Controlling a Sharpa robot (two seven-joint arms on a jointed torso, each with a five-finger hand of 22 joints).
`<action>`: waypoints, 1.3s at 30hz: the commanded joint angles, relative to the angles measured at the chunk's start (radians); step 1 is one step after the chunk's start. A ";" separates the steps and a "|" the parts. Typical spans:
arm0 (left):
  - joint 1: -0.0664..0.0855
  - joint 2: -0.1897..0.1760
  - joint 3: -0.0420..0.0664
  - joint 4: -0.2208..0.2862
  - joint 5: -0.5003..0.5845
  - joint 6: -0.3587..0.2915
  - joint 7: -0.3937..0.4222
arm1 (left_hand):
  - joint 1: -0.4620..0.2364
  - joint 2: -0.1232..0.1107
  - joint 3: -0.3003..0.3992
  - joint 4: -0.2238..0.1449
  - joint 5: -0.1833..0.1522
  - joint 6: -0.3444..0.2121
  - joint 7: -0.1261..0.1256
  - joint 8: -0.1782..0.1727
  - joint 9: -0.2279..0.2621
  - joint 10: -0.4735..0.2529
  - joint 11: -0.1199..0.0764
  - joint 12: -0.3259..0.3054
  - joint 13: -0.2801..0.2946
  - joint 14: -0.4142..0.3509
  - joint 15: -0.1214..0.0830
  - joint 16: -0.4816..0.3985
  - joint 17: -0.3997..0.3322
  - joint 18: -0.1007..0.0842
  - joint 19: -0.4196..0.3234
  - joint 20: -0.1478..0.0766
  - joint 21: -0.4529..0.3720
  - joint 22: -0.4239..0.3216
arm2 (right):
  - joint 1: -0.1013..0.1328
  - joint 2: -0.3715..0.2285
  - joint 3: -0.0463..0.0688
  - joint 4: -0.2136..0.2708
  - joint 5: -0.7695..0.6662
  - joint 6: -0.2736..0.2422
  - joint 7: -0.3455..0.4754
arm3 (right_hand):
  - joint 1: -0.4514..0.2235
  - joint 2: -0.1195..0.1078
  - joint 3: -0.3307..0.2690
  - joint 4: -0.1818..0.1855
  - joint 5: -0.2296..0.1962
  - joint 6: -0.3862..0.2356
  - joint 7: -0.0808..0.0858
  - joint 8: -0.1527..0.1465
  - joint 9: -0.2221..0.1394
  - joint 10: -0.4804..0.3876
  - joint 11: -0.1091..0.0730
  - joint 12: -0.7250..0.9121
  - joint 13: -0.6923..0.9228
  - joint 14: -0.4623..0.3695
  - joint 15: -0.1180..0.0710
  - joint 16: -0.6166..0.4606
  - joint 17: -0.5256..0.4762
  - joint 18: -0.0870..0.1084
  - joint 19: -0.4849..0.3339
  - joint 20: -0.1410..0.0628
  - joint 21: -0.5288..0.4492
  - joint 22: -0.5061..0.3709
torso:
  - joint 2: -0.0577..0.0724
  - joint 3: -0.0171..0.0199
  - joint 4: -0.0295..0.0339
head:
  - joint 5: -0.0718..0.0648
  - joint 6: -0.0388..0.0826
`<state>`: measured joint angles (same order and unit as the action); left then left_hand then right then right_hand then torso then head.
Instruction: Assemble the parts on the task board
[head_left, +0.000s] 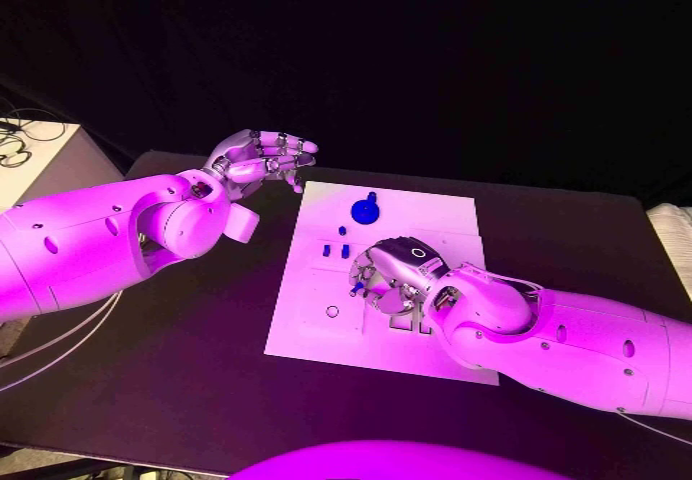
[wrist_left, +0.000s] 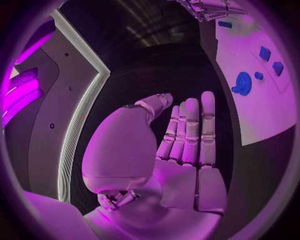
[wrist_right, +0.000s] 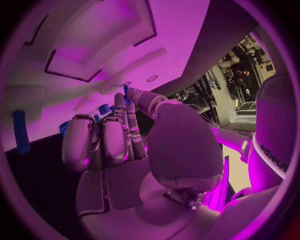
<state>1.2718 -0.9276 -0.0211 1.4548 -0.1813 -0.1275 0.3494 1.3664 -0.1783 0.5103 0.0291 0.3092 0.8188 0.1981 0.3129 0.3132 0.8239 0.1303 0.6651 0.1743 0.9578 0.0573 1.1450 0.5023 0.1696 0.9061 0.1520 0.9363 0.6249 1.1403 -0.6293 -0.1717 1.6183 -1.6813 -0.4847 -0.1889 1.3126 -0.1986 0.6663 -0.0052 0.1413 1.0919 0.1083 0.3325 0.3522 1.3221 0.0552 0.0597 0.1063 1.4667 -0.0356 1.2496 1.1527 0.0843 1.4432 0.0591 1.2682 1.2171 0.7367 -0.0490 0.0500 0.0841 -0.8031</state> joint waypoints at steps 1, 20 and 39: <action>0.001 0.003 0.000 0.000 0.005 0.003 0.004 | -0.007 0.000 -0.005 0.000 0.000 -0.004 -0.003 0.006 0.000 -0.006 0.003 -0.004 -0.001 -0.006 0.004 -0.005 -0.001 0.015 0.009 0.001 -0.006 -0.001 | -0.001 0.003 -0.001 -0.001 -0.002 0.021 0.004 | 0.010 0.019 0.005 -0.003 0.003 0.006 -0.003 0.005 0.001 0.028 -0.020 0.007 0.001 0.032 -0.008 0.001 0.001 -0.007 0.002 -0.002 0.004 0.002 | 0.000 -0.0016 0.0015 | 0.000 -0.003; 0.001 0.003 0.000 -0.001 0.005 0.003 0.001 | -0.007 0.000 -0.006 0.001 0.001 -0.005 -0.003 0.007 0.000 -0.007 0.003 -0.004 -0.002 -0.008 0.004 -0.006 -0.002 0.016 0.011 0.002 -0.008 -0.003 | -0.002 0.013 -0.005 -0.008 -0.015 0.043 -0.019 | 0.009 0.019 0.006 -0.003 0.003 0.005 -0.003 0.006 0.003 0.028 -0.020 0.006 0.001 0.032 -0.008 0.000 -0.001 -0.007 0.002 -0.002 0.004 0.002 | 0.000 0.0000 -0.0008 | 0.003 -0.007; 0.001 0.003 0.000 0.000 0.005 0.004 -0.004 | -0.007 0.000 -0.006 0.002 0.001 -0.006 -0.003 0.008 -0.001 -0.009 0.003 -0.004 -0.002 -0.009 0.004 -0.006 -0.001 0.015 0.011 0.002 -0.008 -0.003 | -0.003 0.024 -0.007 -0.006 -0.051 0.077 -0.053 | 0.004 0.018 0.006 -0.004 0.001 0.002 -0.002 0.008 0.008 0.026 -0.018 0.005 0.001 0.030 -0.007 -0.005 -0.009 -0.005 -0.001 -0.001 -0.001 -0.003 | 0.000 0.0003 -0.0011 | 0.003 -0.010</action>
<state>1.2721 -0.9263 -0.0211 1.4530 -0.1805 -0.1284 0.3424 1.3665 -0.1783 0.5076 0.0318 0.3092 0.8188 0.1981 0.3178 0.3132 0.8202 0.1341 0.6651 0.1737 0.9540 0.0612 1.1450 0.5024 0.1694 0.9097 0.1556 0.9322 0.6224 1.1413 -0.6066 -0.1745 1.6142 -1.7133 -0.4446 -0.2281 1.3126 -0.1986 0.6679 -0.0095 0.1414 1.0902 0.1061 0.3341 0.3568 1.3221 0.0552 0.0614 0.1073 1.4668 -0.0356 1.2496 1.1452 0.0844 1.4431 0.0592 1.2682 1.2153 0.7377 -0.0491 0.0494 0.0873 -0.8124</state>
